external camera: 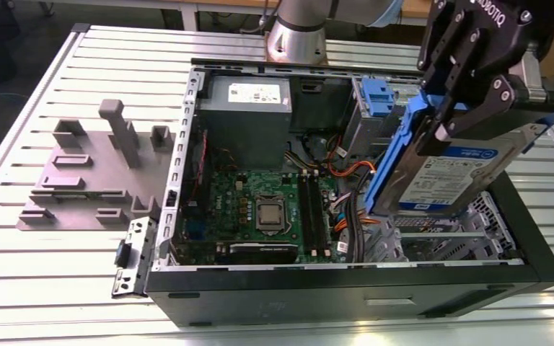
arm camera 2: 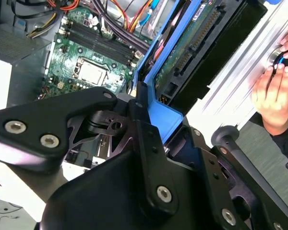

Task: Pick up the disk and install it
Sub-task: 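Insert the disk into the insertion slot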

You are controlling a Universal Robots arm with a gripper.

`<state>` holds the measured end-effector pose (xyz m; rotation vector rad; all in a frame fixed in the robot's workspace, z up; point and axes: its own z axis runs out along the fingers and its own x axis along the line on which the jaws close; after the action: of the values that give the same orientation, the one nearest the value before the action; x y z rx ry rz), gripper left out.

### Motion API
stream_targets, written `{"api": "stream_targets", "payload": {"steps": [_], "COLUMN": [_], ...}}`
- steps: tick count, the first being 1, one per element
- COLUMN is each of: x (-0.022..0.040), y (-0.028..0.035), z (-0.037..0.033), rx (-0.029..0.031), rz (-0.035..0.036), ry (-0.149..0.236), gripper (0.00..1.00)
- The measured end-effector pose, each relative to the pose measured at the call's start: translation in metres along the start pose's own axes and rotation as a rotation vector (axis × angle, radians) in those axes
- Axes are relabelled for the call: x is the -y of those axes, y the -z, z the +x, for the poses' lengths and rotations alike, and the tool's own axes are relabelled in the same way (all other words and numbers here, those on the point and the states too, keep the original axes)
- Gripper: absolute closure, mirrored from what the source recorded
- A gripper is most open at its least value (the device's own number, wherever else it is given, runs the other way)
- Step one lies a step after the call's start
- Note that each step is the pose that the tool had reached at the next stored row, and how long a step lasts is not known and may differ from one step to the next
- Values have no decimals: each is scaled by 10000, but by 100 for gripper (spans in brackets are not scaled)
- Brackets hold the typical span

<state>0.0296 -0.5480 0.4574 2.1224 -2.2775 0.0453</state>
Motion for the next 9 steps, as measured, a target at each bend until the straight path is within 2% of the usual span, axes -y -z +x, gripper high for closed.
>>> {"api": "stream_targets", "payload": {"steps": [9], "x": [95], "y": [-18], "z": [6], "rx": [-1], "rz": [5], "ry": [115], "gripper": [64]}}
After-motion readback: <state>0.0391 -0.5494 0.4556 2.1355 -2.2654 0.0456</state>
